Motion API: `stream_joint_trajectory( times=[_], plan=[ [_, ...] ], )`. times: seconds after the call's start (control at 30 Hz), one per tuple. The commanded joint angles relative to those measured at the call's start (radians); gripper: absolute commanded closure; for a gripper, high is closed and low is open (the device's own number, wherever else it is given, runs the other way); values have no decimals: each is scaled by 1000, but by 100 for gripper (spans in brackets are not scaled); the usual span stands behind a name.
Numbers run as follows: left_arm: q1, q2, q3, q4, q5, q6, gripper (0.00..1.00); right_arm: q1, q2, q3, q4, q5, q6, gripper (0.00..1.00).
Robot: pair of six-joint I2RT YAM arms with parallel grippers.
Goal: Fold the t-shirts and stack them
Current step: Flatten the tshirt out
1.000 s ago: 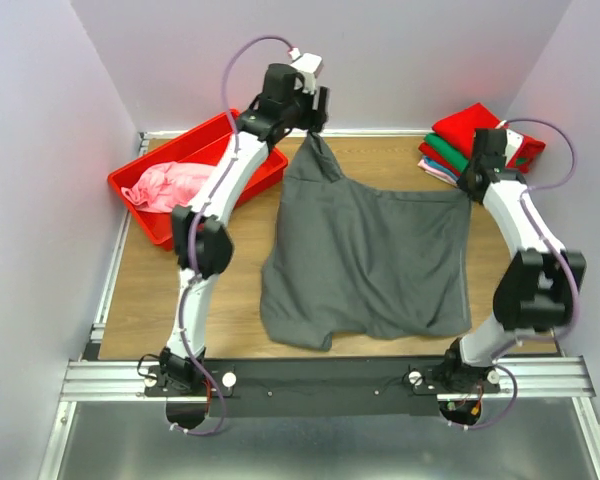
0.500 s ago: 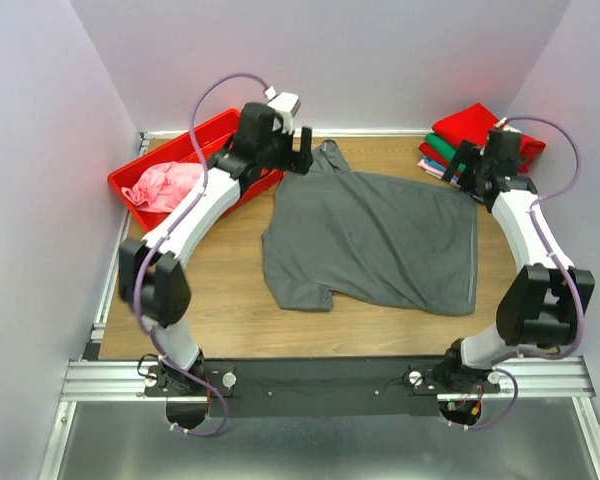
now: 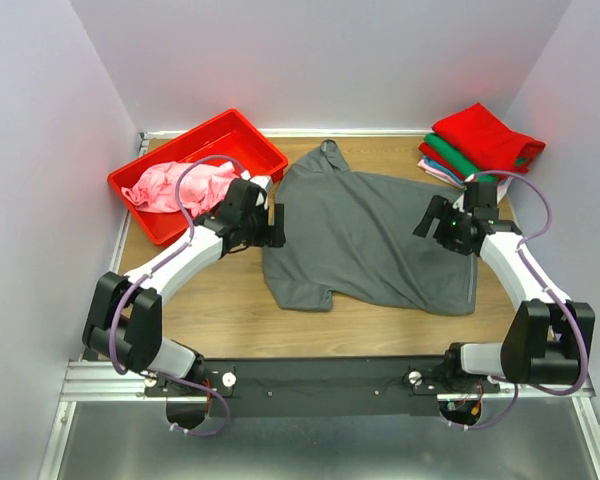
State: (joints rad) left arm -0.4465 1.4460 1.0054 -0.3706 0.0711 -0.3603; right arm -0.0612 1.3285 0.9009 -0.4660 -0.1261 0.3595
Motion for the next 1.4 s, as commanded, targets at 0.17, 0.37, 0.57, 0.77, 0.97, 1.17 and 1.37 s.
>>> stream_joint_trajectory(
  times=[0.17,0.37,0.57,0.77,0.97,1.17,1.37],
  plan=[
    [-3,4,-97,22,-27,-68,12,27,-26,-126,-33,-12,75,5],
    [-3,70,-106,22,-54,-60,12,29,-5,-129,-33,2,56,5],
    [-6,131,-103,48,-25,-71,18,29,8,-126,-33,6,67,5],
    [-12,172,-110,84,-1,-78,31,29,29,-122,-33,16,59,5],
    [-20,214,-80,110,36,-77,77,29,44,-114,-33,22,67,5],
    [-20,136,47,44,27,-98,100,29,63,-96,-33,48,79,5],
    [-20,80,186,-31,52,-120,100,29,103,-66,-33,63,84,5]
  ],
)
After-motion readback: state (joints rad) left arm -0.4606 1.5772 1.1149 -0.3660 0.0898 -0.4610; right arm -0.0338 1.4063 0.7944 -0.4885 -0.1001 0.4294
